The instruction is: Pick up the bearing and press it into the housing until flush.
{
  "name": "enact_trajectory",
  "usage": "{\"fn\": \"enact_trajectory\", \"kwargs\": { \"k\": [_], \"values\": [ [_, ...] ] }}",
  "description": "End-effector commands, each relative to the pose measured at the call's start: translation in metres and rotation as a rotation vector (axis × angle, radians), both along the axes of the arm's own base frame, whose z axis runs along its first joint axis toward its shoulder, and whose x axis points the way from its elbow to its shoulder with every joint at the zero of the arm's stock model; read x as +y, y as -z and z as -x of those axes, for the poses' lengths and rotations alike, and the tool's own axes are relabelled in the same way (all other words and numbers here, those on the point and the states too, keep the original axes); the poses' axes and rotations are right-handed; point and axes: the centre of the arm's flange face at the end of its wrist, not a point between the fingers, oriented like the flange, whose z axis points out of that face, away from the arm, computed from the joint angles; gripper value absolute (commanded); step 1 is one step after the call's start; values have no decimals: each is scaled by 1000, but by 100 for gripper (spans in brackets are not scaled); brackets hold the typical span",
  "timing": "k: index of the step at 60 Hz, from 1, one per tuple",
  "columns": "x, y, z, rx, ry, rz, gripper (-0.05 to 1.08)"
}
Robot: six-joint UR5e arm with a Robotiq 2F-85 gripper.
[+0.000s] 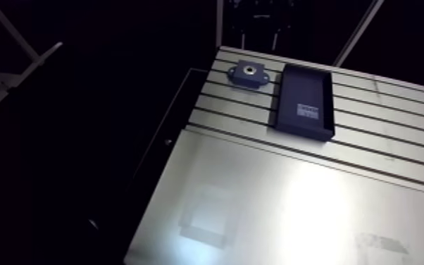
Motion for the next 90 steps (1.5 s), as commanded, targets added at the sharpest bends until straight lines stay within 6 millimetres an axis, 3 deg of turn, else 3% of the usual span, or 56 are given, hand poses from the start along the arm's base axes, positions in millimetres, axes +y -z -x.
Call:
{"fn": "enact_trajectory", "kwargs": {
  "k": [1,12,25,36,40,52,65,77,90],
  "values": [
    [24,-81,-26,27,16,10,1],
    [48,-119,-42,7,30,28,1],
    [100,-179,-62,66,95,54,1],
    [138,-198,-73,58,110,71,1],
    [147,-209,-89,81,122,82,1],
    [153,-230,-113,135,132,92,1],
    [167,-232,-107,177,159,93,1],
    [165,-249,-102,221,157,126,1],
    [164,-252,-102,172,160,124,1]
  ]
}}
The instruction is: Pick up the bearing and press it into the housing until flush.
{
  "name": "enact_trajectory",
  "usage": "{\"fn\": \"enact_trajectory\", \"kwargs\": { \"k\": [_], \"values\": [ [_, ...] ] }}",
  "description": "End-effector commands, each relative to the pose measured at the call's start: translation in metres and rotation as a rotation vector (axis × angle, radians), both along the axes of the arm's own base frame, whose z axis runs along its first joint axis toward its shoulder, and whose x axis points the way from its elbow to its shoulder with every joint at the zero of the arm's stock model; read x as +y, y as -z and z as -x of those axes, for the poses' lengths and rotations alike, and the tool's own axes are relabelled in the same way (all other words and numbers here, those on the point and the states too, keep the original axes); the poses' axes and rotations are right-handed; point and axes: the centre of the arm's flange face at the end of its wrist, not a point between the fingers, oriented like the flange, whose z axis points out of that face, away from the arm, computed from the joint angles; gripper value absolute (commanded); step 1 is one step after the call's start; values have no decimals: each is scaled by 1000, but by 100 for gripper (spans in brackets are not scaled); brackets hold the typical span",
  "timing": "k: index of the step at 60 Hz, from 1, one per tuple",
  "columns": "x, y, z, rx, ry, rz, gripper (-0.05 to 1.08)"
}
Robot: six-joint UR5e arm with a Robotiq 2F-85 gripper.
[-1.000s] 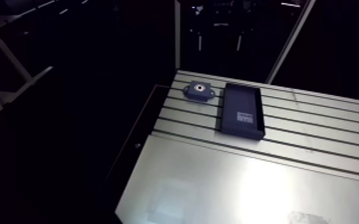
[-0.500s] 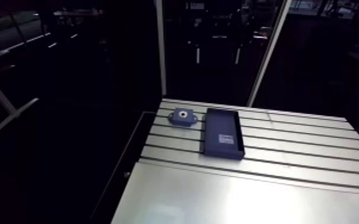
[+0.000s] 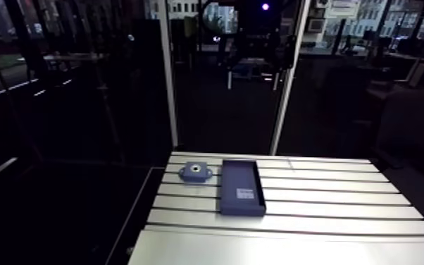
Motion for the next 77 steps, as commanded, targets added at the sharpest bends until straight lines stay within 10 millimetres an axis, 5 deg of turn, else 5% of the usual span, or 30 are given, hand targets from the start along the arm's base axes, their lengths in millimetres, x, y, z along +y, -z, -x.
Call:
{"fn": "enact_trajectory", "kwargs": {
  "k": [1,77],
  "values": [
    [15,-27,-10,20,22,24,1],
    [11,-17,2,-14,11,22,1]
  ]
}}
